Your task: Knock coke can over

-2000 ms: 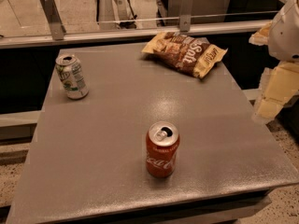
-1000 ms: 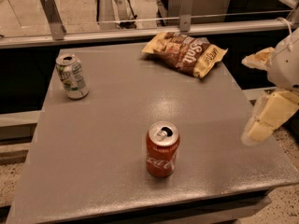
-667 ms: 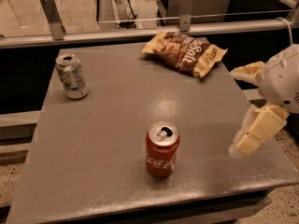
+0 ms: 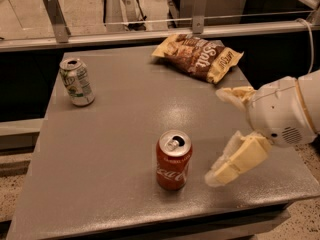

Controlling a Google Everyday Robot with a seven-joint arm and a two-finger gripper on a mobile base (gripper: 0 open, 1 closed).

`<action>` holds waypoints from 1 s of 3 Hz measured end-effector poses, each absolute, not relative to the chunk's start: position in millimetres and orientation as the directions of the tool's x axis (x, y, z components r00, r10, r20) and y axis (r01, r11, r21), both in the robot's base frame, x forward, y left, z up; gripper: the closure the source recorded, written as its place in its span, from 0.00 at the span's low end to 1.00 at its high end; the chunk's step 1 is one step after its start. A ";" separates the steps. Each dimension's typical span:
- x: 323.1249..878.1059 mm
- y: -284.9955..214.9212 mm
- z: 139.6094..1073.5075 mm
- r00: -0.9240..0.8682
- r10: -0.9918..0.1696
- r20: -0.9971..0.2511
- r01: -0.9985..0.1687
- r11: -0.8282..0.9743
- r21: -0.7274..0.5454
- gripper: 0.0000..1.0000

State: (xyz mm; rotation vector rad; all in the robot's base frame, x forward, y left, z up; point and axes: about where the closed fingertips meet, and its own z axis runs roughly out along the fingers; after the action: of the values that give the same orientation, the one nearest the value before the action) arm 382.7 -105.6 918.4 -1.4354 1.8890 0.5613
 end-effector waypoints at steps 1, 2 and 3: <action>377.1 -76.6 908.0 -0.143 -0.588 -0.796 -0.950 0.307 -0.056 0.00; 378.6 -56.6 893.0 -0.143 -0.531 -0.835 -0.947 0.318 -0.040 0.00; 383.1 -46.3 878.7 -0.142 -0.480 -0.866 -0.944 0.330 -0.028 0.00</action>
Offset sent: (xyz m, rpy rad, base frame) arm -0.0002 0.0701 -0.0460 0.2469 -0.0256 -0.0355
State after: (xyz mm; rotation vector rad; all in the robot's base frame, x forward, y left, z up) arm 383.1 -46.3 878.7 -1.2733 1.7633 0.7020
